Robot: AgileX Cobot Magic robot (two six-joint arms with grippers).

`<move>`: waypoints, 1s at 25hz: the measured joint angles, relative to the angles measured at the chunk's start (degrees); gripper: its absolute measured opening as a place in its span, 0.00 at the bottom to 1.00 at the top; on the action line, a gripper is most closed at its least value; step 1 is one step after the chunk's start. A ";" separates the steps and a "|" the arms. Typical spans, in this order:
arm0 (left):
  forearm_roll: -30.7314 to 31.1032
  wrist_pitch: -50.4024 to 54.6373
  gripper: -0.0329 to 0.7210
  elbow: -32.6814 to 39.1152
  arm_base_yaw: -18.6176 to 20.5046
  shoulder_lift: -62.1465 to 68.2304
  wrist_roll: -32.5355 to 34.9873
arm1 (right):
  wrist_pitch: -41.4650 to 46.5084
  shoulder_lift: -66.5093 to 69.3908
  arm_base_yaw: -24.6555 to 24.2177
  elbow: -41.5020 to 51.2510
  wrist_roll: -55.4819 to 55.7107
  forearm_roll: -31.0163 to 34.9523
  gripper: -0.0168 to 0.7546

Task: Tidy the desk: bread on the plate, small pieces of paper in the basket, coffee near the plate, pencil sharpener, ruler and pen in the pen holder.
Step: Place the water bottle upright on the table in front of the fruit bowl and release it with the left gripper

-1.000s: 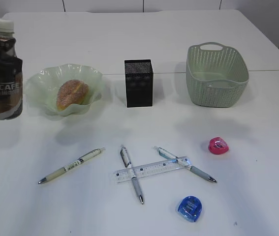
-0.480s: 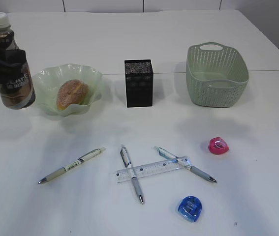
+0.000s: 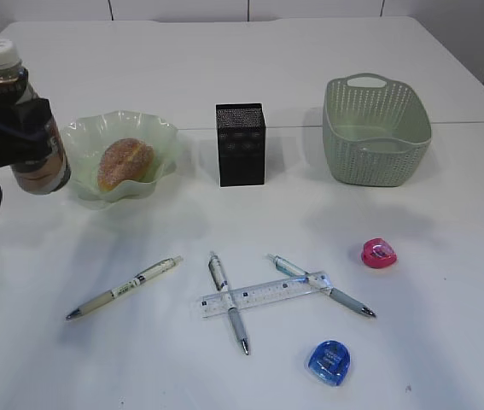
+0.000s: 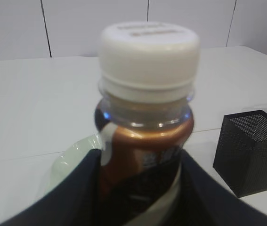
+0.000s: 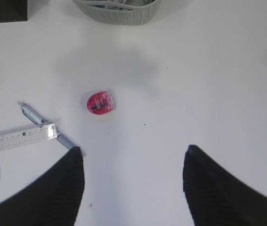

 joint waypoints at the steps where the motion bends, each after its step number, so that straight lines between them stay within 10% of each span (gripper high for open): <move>1: 0.00 -1.39 0.45 0.53 0.00 1.02 -0.11 | 0.00 0.00 0.00 0.00 0.00 0.00 0.69; 25: -0.04 -16.53 0.45 0.69 0.00 20.34 -0.11 | 0.00 0.00 0.00 0.00 -0.66 0.00 0.69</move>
